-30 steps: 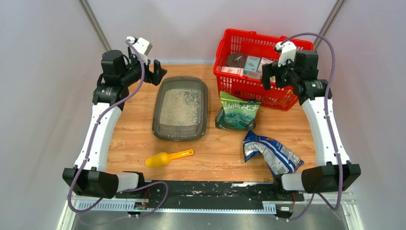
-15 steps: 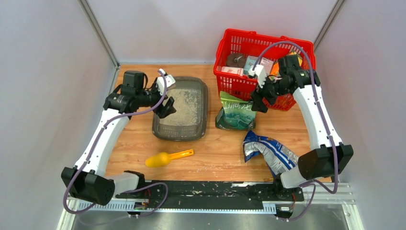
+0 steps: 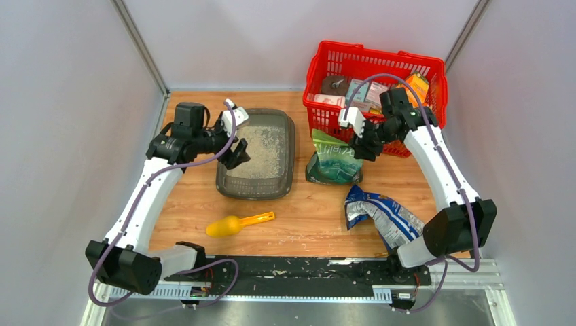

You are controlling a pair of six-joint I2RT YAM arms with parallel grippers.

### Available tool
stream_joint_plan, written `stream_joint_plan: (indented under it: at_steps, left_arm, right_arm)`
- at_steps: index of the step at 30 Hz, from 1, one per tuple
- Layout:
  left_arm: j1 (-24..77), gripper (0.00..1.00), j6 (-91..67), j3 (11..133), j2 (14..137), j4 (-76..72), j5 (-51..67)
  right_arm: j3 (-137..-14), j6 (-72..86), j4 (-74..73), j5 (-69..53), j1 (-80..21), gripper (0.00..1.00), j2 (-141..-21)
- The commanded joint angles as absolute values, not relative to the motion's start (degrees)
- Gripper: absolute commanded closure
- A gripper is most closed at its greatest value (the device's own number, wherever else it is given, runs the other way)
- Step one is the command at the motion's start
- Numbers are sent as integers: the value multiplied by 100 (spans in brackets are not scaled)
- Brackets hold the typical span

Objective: Fill the litter box with clean litter

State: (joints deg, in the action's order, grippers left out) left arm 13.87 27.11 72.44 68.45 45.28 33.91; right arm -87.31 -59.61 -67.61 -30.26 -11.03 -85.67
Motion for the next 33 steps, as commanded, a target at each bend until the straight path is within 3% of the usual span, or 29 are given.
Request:
stream_joint_plan:
  at_steps: [1,6,10,13,24,33]
  left_arm:
    - [1415,21,2584,7225,6697,4351,3384]
    - [1424,21,2540,7225,6706,4307,3358]
    - [1450,21,2514,7207,6732,4272,3357]
    - [1476,21,2479,7198,6767,4236,3357]
    - [1591,21,2478,7269,6908,4210,3384]
    - [1670,21,2250,7216,7013,4034,3498]
  right_arm:
    - [-8561,-6231,-6021,-2787,-1230,54,-8332]
    - [-8578,-6223,-5915,-2751,-1318,67,-8376]
    - [-8491,-6266,-5792,-2637,-1345,89,-8306]
    - [-8394,-6328,-5704,-2610,-1345,100,-8235]
    - [-9078,-6223,-6187,-2742,-1318,100,-7884]
    - [-8895,-5916,-6328,-2663,-1169,100,-7480]
